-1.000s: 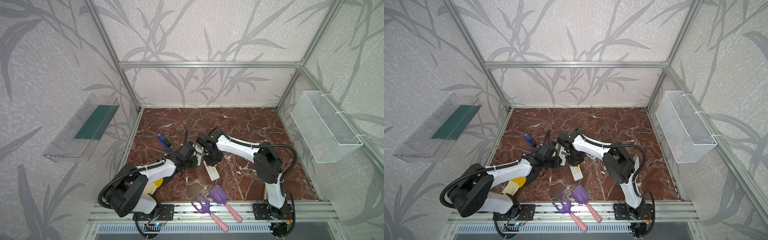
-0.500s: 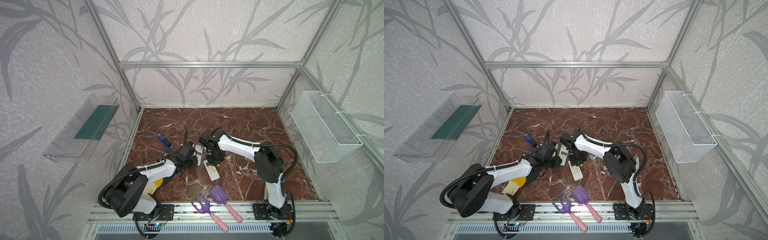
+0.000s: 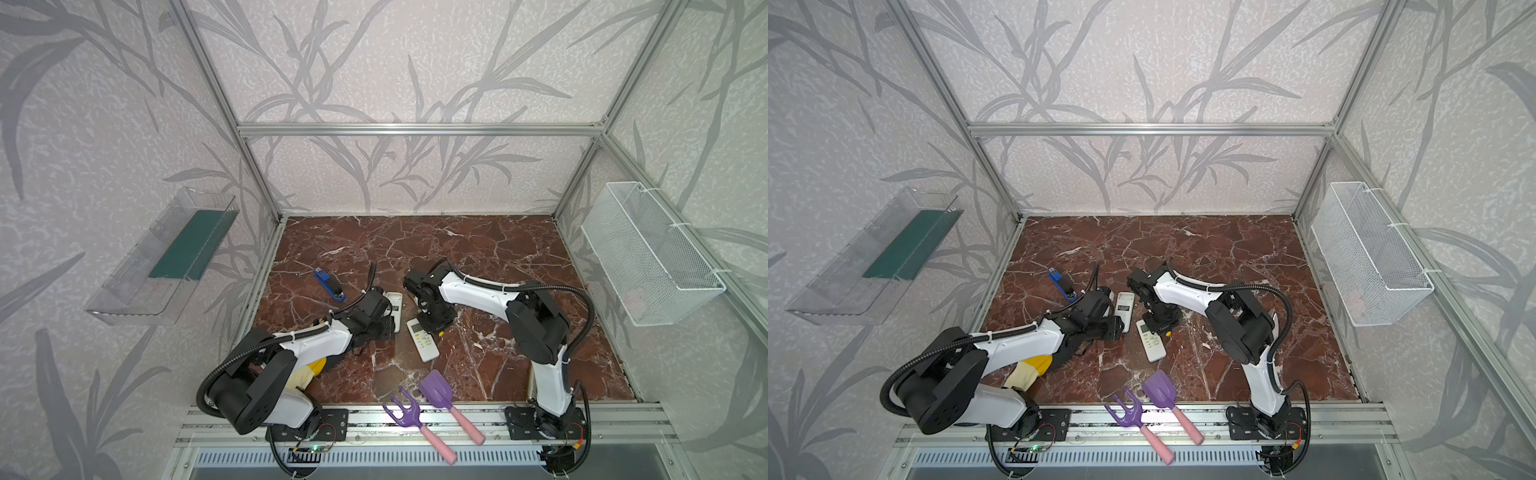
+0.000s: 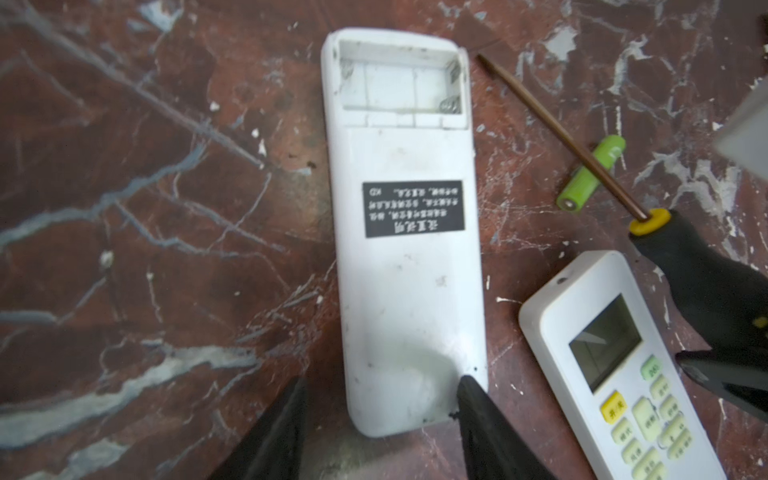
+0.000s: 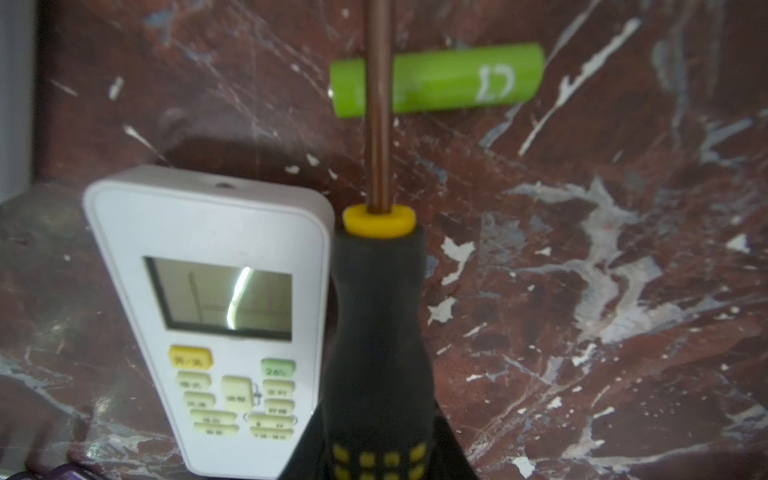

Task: Unload the batteries from the remote control
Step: 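Lower the screwdriver onto the table and open the right gripper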

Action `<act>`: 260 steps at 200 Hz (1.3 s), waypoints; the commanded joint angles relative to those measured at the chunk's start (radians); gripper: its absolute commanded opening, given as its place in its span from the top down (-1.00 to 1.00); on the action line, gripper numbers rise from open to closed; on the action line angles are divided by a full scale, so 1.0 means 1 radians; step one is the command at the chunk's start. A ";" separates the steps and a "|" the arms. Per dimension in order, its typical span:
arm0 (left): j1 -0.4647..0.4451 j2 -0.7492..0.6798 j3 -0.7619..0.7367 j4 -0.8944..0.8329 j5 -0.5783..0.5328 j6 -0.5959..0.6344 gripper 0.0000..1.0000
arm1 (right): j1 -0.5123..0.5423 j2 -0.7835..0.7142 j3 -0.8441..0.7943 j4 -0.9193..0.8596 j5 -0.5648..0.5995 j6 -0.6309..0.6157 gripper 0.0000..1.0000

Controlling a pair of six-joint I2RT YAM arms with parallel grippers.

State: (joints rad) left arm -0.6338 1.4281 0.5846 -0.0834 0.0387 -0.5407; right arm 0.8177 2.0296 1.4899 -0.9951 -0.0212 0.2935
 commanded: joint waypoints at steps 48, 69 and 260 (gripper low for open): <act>0.006 -0.038 0.027 -0.218 -0.098 -0.010 -0.70 | -0.044 -0.087 -0.041 0.071 -0.020 -0.031 1.00; 0.005 -0.061 0.057 -0.250 -0.109 0.000 -0.74 | -0.055 -0.099 -0.063 0.096 -0.023 -0.034 1.00; -0.062 -0.105 0.258 -0.401 -0.022 0.016 -0.76 | -0.255 -0.225 -0.399 0.314 0.057 -0.029 0.92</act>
State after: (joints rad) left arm -0.6765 1.3018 0.7986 -0.4427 0.0032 -0.4946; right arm 0.5709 1.8114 1.1141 -0.7052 0.0044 0.2668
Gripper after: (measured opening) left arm 0.882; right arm 0.276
